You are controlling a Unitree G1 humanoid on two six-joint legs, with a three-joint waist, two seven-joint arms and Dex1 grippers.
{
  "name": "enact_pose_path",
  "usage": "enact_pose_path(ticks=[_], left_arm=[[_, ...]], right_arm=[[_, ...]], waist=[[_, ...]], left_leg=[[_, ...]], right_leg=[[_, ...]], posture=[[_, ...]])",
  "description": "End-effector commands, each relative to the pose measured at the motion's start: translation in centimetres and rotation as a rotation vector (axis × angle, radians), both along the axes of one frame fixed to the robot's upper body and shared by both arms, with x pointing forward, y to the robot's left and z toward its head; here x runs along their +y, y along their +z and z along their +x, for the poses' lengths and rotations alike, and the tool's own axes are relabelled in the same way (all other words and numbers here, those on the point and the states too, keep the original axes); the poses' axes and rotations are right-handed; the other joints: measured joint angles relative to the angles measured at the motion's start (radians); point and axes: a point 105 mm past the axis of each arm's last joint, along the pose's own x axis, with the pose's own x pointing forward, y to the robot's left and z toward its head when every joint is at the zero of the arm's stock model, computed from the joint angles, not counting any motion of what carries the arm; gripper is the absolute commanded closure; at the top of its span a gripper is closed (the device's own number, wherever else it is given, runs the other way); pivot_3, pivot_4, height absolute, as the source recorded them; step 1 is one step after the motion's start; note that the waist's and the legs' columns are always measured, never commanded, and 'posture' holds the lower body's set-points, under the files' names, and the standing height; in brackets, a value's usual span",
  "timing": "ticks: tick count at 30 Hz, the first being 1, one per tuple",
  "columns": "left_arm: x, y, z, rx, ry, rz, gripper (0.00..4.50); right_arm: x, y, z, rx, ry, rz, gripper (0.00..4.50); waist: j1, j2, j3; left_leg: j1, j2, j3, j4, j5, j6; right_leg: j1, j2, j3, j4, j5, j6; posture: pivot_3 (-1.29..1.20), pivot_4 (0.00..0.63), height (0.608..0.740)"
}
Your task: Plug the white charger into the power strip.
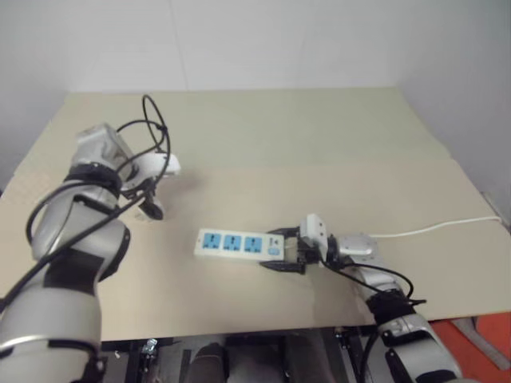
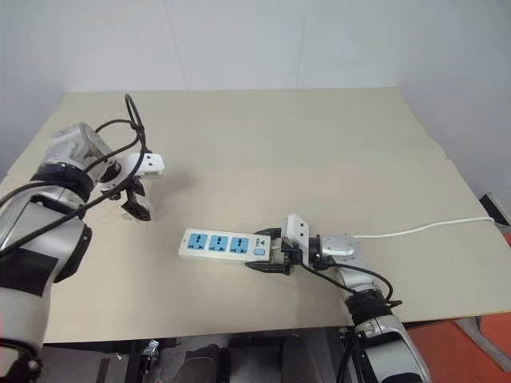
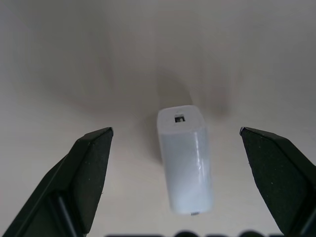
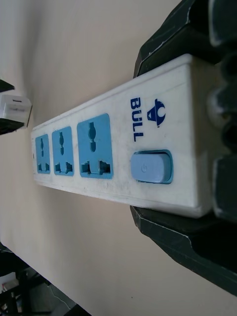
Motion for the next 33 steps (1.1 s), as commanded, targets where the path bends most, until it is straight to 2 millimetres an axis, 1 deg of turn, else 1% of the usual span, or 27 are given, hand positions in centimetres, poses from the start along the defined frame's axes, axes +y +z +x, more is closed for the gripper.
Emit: enact_pose_path(ticks=[1,5,18,21,30,31,33], left_arm=[[0.2,-0.1,-0.2,0.010,0.011,-0.002,0.00],[0.1,-0.5,-0.2,0.015,0.012,-0.006,0.00],[-1.6,-1.3,0.5,-0.016,0.011,-0.050,0.00],[-1.6,-1.4,0.5,-0.019,0.001,-0.035,0.59],[-1.3,-1.1,0.3,-0.006,-0.010,-0.026,3.35],[-1.2,-1.1,0.3,-0.008,-0.010,-0.024,3.49],[-1.1,-1.0,0.3,-0.009,-0.010,-0.022,3.48]], right_arm=[[0.4,-1.1,-0.9,0.024,0.041,-0.040,1.06],[0.4,-1.4,-1.3,0.028,0.075,-0.053,1.06],[0.2,-1.9,-1.9,0.032,0.101,-0.070,1.06],[0.2,-1.8,-1.9,0.031,0.097,-0.068,1.06],[0.1,-2.0,-2.0,0.032,0.091,-0.070,1.06],[0.1,-2.0,-2.0,0.032,0.090,-0.070,1.06],[0.1,-2.0,-2.0,0.031,0.090,-0.070,1.06]], waist=[[0.000,0.000,0.000],[0.001,0.000,0.000],[0.009,0.000,-0.001],[0.012,0.000,-0.001],[0.013,0.000,-0.001],[0.013,-0.001,-0.001],[0.013,-0.001,-0.001]], left_leg=[[0.000,0.000,0.000,0.000,0.000,0.000],[0.000,0.000,0.000,0.000,0.000,0.000],[0.002,-0.001,0.000,0.000,0.000,0.000],[0.003,-0.001,0.000,0.000,0.000,0.000],[0.003,-0.001,0.000,0.000,0.000,0.000],[0.003,-0.001,0.000,0.000,0.000,0.000],[0.003,-0.001,0.000,0.000,0.000,0.000]], right_leg=[[0.000,0.000,0.000,0.000,0.000,0.000],[0.000,0.000,0.000,0.000,0.000,0.000],[0.002,0.000,0.000,0.000,0.000,0.000],[0.002,0.000,0.000,0.001,0.000,0.000],[0.002,0.000,0.000,0.002,0.000,0.000],[0.002,0.000,0.000,0.002,0.000,0.000],[0.002,0.000,0.000,0.002,0.000,0.000]], posture=[[0.00,0.150,0.740],[0.00,0.150,0.740],[0.00,0.150,0.740],[0.00,0.150,0.740],[0.00,0.150,0.740],[0.00,0.150,0.740],[0.00,0.150,0.740]])
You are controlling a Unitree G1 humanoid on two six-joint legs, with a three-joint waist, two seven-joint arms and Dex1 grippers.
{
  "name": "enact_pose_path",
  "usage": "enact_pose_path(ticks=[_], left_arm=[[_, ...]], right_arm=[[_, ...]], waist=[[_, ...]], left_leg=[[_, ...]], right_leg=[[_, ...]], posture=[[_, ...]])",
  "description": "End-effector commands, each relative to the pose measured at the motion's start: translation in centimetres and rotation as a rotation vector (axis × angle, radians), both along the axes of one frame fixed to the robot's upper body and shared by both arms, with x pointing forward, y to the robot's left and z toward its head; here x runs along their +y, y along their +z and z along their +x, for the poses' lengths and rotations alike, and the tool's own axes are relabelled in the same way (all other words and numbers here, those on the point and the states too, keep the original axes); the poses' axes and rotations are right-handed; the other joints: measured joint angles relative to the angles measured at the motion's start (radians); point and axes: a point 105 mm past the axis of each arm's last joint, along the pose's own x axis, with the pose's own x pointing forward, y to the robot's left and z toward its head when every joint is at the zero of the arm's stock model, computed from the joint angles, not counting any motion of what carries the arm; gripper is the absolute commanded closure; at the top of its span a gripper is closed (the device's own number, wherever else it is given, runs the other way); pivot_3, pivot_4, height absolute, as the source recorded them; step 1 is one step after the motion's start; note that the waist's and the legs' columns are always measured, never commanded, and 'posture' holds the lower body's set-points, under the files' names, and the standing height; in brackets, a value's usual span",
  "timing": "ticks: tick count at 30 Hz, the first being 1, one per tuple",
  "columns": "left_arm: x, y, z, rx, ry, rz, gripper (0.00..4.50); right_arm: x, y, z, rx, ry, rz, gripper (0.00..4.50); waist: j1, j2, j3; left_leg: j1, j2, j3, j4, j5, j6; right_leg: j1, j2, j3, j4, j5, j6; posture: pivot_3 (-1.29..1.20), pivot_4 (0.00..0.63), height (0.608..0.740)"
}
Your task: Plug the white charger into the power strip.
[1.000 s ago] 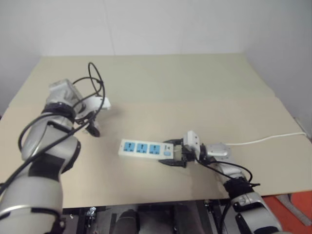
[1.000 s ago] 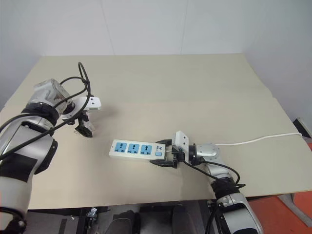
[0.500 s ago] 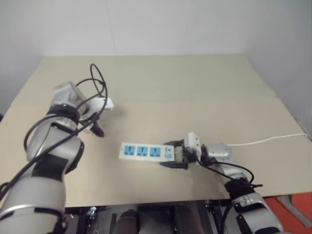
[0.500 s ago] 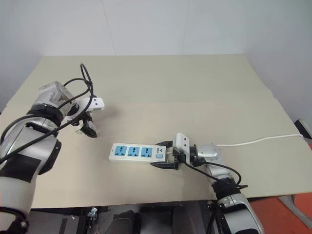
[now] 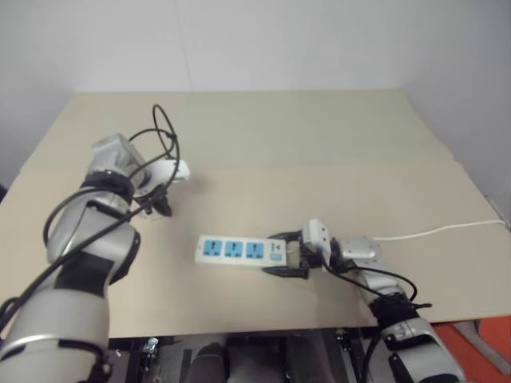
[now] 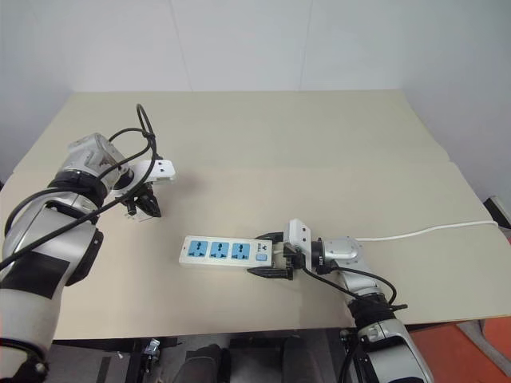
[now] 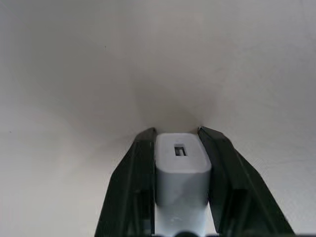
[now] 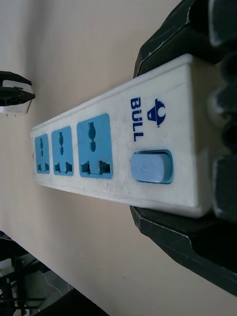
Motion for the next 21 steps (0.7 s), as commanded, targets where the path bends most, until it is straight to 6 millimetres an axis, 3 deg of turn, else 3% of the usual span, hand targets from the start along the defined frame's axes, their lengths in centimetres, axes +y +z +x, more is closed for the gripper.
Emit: enact_pose_path(ticks=[1,5,8,13,15,18,21], left_arm=[[0.6,0.1,-0.1,0.000,0.003,0.020,3.48],[0.5,1.0,0.3,-0.045,-0.012,-0.002,3.48],[-0.8,3.5,1.4,-0.174,-0.067,-0.102,3.48],[-7.1,11.5,2.2,-0.549,-0.292,-0.721,3.48],[-8.8,13.6,1.2,-0.629,-0.395,-0.922,3.48],[-10.5,15.0,-0.9,-0.628,-0.499,-1.140,3.48],[-12.3,13.7,-5.3,-0.509,-0.661,-1.299,3.48]], right_arm=[[0.5,-1.7,-1.1,0.043,0.046,-0.057,1.06],[0.6,-1.8,-1.1,0.040,0.045,-0.056,1.06],[0.6,-1.9,-1.4,0.039,0.051,-0.055,1.06],[0.6,-2.3,-1.9,0.032,0.077,-0.069,1.06],[0.7,-2.4,-1.9,0.029,0.076,-0.070,1.06],[0.8,-2.4,-1.8,0.028,0.075,-0.066,1.06],[0.8,-2.4,-1.7,0.026,0.076,-0.067,1.06]], waist=[[0.000,0.000,0.000],[-0.001,0.000,0.000],[0.000,0.000,0.000],[0.005,-0.001,0.000],[0.004,-0.001,0.000],[-0.004,0.001,-0.002],[-0.020,0.002,-0.004]], left_leg=[[0.000,0.000,0.000,0.000,0.000,0.000],[0.000,0.000,0.000,0.000,0.000,0.000],[-0.001,0.000,0.000,0.000,0.000,0.000],[-0.002,0.000,-0.001,0.000,0.000,-0.001],[-0.002,0.000,-0.001,0.000,0.001,-0.001],[-0.001,0.000,-0.001,0.000,0.001,-0.002],[0.001,0.000,-0.002,0.000,0.001,-0.002]], right_leg=[[0.000,0.000,0.000,0.000,0.000,0.000],[0.000,0.000,0.000,0.000,0.000,0.000],[-0.001,0.000,0.000,0.000,0.000,0.000],[-0.001,-0.001,-0.001,-0.001,0.000,0.000],[-0.002,-0.002,-0.001,-0.001,0.000,0.000],[-0.001,-0.002,0.000,-0.001,0.001,0.001],[-0.001,-0.001,0.002,0.001,0.001,0.001]], posture=[[0.00,0.150,0.740],[0.00,0.150,0.740],[0.00,0.150,0.740],[0.00,0.150,0.740],[0.00,0.150,0.740],[0.00,0.150,0.740],[0.00,0.150,0.740]])
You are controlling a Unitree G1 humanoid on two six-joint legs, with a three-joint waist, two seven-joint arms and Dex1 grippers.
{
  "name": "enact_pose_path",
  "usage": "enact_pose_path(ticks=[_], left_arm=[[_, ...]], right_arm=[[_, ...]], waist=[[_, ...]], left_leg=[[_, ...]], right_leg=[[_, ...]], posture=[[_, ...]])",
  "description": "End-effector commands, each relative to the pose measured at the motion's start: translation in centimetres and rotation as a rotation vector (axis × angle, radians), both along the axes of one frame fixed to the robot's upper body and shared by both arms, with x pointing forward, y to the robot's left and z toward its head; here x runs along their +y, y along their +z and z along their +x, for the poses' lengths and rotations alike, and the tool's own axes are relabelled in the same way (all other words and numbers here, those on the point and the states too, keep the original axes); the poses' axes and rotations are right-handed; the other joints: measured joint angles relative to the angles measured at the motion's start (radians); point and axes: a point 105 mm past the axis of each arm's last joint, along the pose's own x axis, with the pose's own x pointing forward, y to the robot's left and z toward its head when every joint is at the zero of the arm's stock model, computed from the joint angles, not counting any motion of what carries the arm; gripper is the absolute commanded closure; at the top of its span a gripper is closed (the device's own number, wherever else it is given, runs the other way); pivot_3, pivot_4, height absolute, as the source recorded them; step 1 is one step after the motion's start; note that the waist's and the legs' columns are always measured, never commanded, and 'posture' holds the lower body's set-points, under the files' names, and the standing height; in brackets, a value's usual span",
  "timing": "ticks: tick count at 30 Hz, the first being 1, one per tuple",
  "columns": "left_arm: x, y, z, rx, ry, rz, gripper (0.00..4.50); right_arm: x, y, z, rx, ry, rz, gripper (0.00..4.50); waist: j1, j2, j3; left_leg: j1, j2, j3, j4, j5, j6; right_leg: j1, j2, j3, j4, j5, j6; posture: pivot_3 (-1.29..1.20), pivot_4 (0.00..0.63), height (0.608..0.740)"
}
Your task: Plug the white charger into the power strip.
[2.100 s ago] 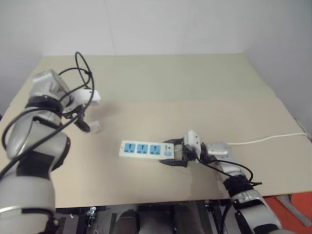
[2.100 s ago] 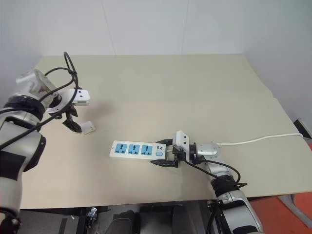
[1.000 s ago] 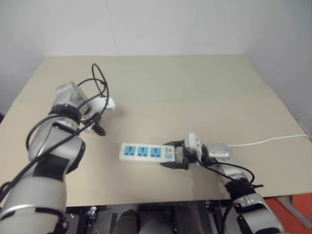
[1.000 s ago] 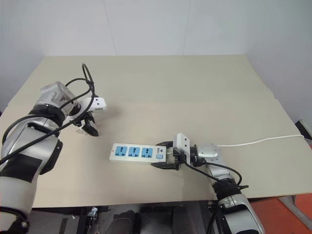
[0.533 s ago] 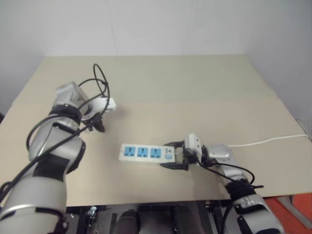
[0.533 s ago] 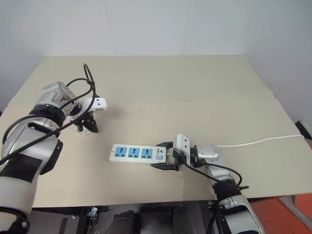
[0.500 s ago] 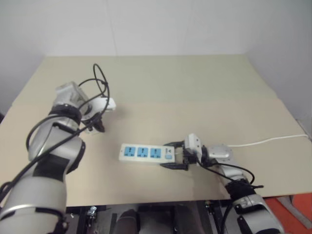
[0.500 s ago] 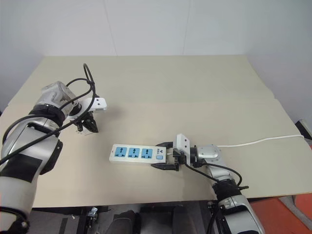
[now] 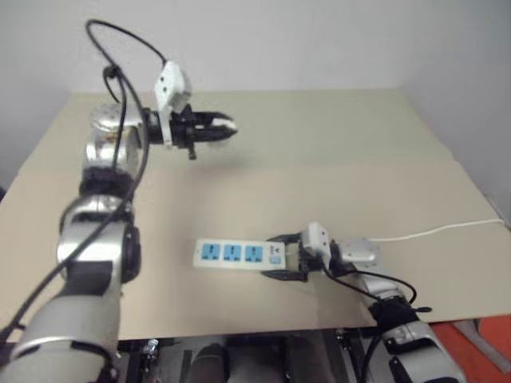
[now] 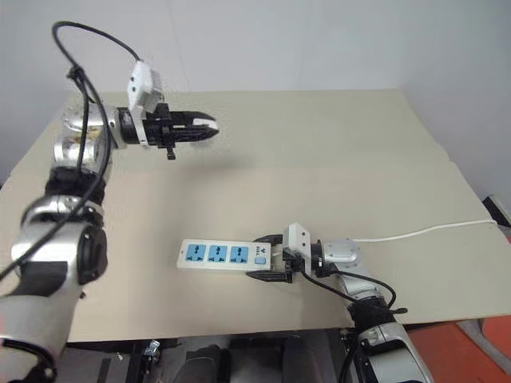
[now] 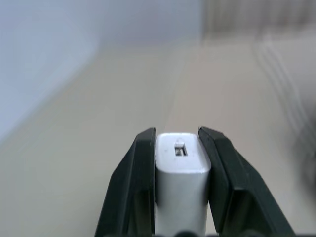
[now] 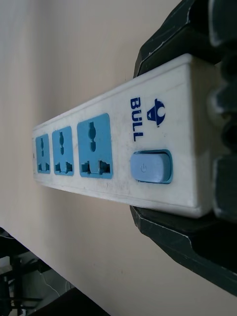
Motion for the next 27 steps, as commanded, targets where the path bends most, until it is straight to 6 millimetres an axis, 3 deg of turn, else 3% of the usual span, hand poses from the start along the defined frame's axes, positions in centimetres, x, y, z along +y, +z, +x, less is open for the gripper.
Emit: enact_pose_path(ticks=[1,4,8,27], left_arm=[[-1.5,-0.2,-5.0,-0.002,-0.230,-0.079,3.48],[-1.9,-3.2,-7.7,0.106,-0.306,-0.033,3.48],[-2.3,-5.9,-9.3,0.199,-0.320,-0.026,3.48],[-3.5,-7.0,-11.1,0.269,-0.344,-0.065,3.48]], right_arm=[[0.3,-2.2,-1.1,0.056,0.046,-0.072,1.06],[0.4,-2.2,-1.0,0.056,0.045,-0.073,1.06],[0.3,-2.2,-0.9,0.057,0.039,-0.074,1.06],[0.3,-2.6,-0.5,0.080,0.027,-0.082,1.06]], waist=[[-0.009,0.000,-0.001],[-0.006,0.000,-0.001],[0.001,0.000,-0.001],[0.005,0.000,-0.002]], left_leg=[[0.001,0.001,-0.001,0.000,0.000,0.000],[0.002,0.000,-0.002,0.001,-0.001,0.000],[0.007,-0.001,-0.002,0.001,0.000,-0.001],[0.015,-0.002,0.002,0.001,0.000,-0.001]], right_leg=[[0.000,0.000,0.002,0.001,0.000,0.000],[-0.001,0.001,0.005,0.003,0.000,0.000],[0.003,0.001,0.007,0.005,0.000,0.000],[0.005,0.002,0.016,0.004,0.000,0.000]], posture=[[0.00,0.150,0.740],[0.00,0.150,0.740],[0.00,0.150,0.740],[0.00,0.150,0.740]])
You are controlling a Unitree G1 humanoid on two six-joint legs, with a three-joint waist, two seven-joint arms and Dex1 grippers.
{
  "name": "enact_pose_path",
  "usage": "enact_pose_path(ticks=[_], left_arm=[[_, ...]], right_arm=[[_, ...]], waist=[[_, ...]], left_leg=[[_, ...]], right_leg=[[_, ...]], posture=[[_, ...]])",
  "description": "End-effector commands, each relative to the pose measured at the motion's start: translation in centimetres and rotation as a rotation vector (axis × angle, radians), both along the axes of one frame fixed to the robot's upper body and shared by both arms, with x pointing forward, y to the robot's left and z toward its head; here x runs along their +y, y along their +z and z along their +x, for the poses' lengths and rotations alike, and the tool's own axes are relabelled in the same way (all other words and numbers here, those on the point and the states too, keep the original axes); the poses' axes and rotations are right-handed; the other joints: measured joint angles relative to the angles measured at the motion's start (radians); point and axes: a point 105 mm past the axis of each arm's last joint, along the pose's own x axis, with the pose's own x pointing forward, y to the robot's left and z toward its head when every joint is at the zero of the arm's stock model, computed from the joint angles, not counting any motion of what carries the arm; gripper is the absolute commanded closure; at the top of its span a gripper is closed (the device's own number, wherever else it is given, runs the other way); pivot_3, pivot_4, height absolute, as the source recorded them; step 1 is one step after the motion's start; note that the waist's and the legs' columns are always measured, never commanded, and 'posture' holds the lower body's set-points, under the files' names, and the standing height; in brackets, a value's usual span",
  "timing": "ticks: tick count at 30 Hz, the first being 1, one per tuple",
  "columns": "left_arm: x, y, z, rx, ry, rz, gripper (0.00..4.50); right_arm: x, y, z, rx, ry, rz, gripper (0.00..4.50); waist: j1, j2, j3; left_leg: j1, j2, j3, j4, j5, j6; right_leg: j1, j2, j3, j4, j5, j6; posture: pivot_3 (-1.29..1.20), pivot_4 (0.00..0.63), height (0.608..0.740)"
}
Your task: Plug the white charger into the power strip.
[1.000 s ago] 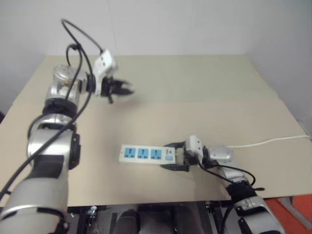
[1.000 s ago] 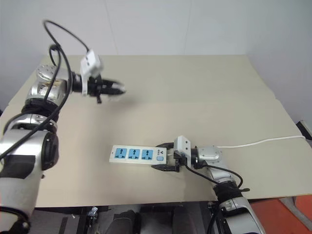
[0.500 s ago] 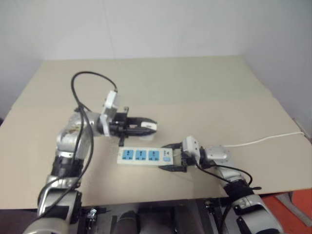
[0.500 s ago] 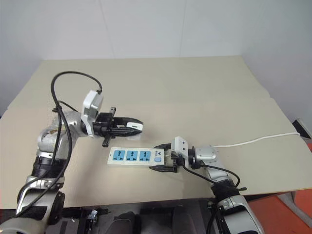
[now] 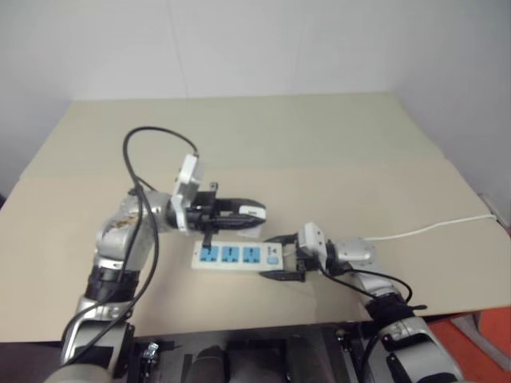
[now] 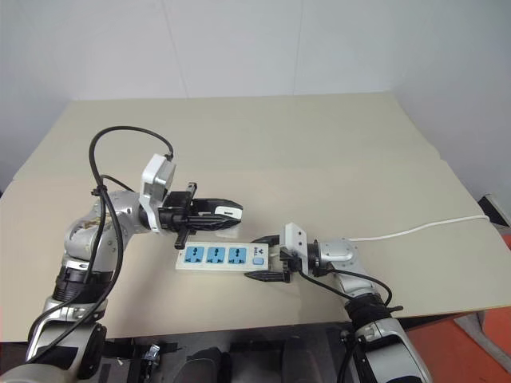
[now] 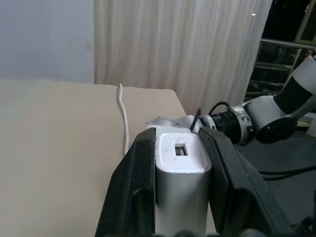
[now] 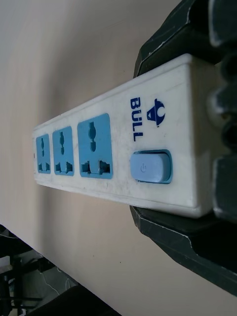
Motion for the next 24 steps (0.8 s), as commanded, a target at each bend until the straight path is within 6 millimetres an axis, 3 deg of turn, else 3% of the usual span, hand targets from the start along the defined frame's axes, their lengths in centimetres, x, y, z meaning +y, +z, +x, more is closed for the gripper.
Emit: enact_pose_path(ticks=[1,11,24], left_arm=[[-0.2,0.5,-0.8,-0.028,-0.035,-0.002,3.48],[0.0,-2.8,-0.6,-0.039,0.015,0.034,3.48],[-0.3,-4.2,-0.4,-0.091,0.045,-0.003,3.48]], right_arm=[[0.2,-2.1,-0.9,0.055,0.028,-0.072,1.06],[0.1,-2.0,-0.8,0.053,0.024,-0.071,1.06],[0.1,-1.8,-0.7,0.053,0.020,-0.063,1.06]], waist=[[0.000,0.000,0.000],[0.001,0.000,0.000],[0.002,0.000,0.000]], left_leg=[[0.000,0.000,0.000,0.000,0.000,0.000],[0.000,0.000,0.001,0.000,0.000,0.000],[0.001,0.000,0.001,0.000,0.000,0.000]], right_leg=[[0.000,0.000,0.000,0.000,0.000,0.000],[0.000,0.000,0.001,0.000,0.000,0.000],[0.000,0.000,0.001,-0.001,0.000,0.000]], posture=[[0.00,0.150,0.740],[0.00,0.150,0.740],[0.00,0.150,0.740]])
